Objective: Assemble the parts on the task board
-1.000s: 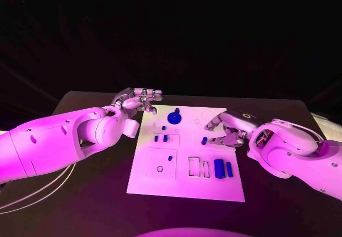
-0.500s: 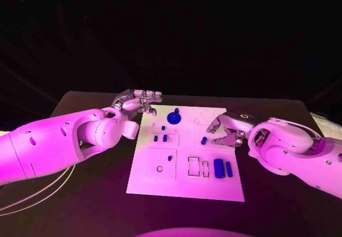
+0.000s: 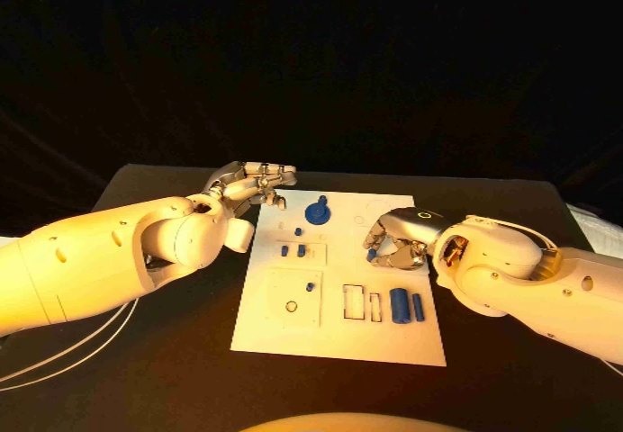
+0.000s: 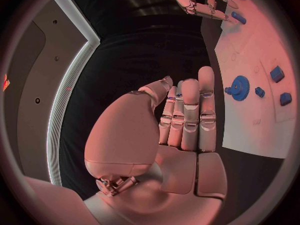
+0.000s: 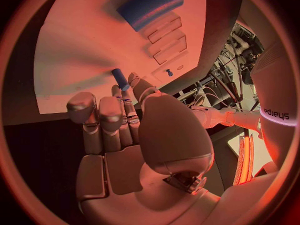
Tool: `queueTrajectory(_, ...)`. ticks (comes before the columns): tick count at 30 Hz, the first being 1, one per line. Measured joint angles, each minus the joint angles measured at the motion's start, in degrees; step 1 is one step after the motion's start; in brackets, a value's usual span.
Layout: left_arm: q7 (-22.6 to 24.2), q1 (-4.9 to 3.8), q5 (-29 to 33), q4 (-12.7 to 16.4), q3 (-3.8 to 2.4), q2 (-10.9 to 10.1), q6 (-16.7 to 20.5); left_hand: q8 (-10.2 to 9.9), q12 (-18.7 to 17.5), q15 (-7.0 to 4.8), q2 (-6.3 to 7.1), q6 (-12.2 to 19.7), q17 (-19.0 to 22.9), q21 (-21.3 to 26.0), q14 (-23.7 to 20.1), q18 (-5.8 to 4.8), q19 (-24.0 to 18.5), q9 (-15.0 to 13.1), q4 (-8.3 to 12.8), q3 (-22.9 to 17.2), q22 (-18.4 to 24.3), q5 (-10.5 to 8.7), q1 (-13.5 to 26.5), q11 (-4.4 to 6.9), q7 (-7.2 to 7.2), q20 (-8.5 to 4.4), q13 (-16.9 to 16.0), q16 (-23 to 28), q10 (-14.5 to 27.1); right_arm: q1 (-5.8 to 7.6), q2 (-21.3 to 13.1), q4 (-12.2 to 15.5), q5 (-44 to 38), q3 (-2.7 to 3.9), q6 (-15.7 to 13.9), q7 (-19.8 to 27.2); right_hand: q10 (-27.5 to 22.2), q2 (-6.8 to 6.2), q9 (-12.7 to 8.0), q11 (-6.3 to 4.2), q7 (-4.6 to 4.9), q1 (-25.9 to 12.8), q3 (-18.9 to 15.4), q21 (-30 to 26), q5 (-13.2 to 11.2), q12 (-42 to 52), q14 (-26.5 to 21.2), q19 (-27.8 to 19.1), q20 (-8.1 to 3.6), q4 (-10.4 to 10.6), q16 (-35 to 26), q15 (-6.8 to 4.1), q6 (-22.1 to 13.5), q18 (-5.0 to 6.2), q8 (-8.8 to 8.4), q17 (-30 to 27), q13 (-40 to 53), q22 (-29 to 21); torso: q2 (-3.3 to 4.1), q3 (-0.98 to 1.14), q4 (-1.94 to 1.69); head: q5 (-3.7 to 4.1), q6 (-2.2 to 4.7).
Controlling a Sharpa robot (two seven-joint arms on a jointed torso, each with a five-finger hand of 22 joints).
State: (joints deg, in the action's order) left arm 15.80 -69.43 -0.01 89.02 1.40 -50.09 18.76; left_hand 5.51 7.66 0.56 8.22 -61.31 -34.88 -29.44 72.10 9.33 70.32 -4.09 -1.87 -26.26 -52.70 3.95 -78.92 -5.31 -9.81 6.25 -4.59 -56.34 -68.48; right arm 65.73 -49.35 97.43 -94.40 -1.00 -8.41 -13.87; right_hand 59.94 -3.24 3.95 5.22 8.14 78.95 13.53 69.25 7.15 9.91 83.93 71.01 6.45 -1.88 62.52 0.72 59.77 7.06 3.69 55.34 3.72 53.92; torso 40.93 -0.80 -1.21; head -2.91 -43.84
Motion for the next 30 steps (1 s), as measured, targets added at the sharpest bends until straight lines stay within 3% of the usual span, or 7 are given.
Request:
queueTrajectory(4, -0.02, 0.00, 0.00, 0.00, 0.00, -0.02, -0.02, 0.00, 0.00, 0.00, 0.00, 0.00, 0.00, 0.00, 0.00, 0.00, 0.00, 0.00, 0.00, 0.00, 0.00, 0.00, 0.00, 0.00, 0.00, 0.00, 0.00, 0.00, 0.00, 0.00, 0.45, -0.44, -0.41, 0.00, 0.51, -0.29, 0.91, 0.46, 0.12, -0.10, 0.00, -0.01, 0.75, 0.00, -0.71, 0.08, 0.00, 0.00, 0.00, 0.08, 0.00, 0.00, 1.07, 0.00, 0.31, 0.00, -0.09, 0.11, 0.00, 0.00, 0.03, -0.08, -0.07)
queueTrajectory(11, -0.08, 0.00, 0.00, 0.03, 0.00, -0.03, -0.10, 0.00, 0.00, 0.00, 0.00, 0.00, 0.16, 0.00, 0.00, 0.00, 0.00, 0.00, 0.00, 0.00, 0.01, 0.00, 0.00, 0.00, 0.00, 0.00, 0.00, 0.00, 0.00, 0.03, 0.87, -0.84, -1.80, -0.06, 1.73, -1.34, 3.76, 1.06, 0.43, -0.92, -0.78, 0.60, 2.48, 0.67, -2.66, 0.73, 0.13, 0.73, -0.30, -0.11, 0.72, -0.72, 3.70, 0.00, 1.22, 0.66, -0.11, 1.04, -0.03, -0.02, 0.05, -0.12, -0.16)
queueTrajectory(19, -0.14, 0.00, 0.00, 0.14, 0.00, -0.09, -0.36, 0.00, 0.00, 0.00, 0.00, 0.00, 0.24, 0.27, 0.00, 0.00, 0.00, 0.00, 0.16, 0.16, 0.07, 0.00, 0.00, 0.00, 0.00, 0.00, 0.01, 0.22, 0.00, -0.03, 1.70, -1.39, -3.96, -0.08, 2.21, -2.21, 4.96, 1.59, 0.47, -1.25, -0.78, 1.14, 4.52, 1.34, -3.85, 0.73, 0.20, 1.15, -0.71, -0.57, 1.45, -1.06, 4.73, 0.00, 1.38, 1.30, -0.11, 1.96, -0.05, -0.01, 0.04, -0.10, -0.22)
queueTrajectory(30, -0.21, 0.00, 0.00, 0.16, 0.00, -0.15, -0.55, 0.00, 0.00, 0.00, 0.00, 0.00, 0.32, 0.27, 0.00, 0.00, 0.00, 0.00, 0.16, 0.16, 0.06, 0.00, 0.00, -0.19, 0.00, 0.00, -0.04, 0.22, 0.19, -0.71, 1.90, -1.46, -5.42, -0.29, -0.63, -2.53, 7.29, 2.18, 0.60, -1.77, -1.29, 0.52, 5.64, 3.07, -4.32, 0.27, 0.20, 2.69, -1.21, 0.07, 3.87, -1.47, 6.25, 0.01, 2.22, 3.62, -0.07, 4.56, -0.03, 0.02, 0.03, -0.15, -0.43)
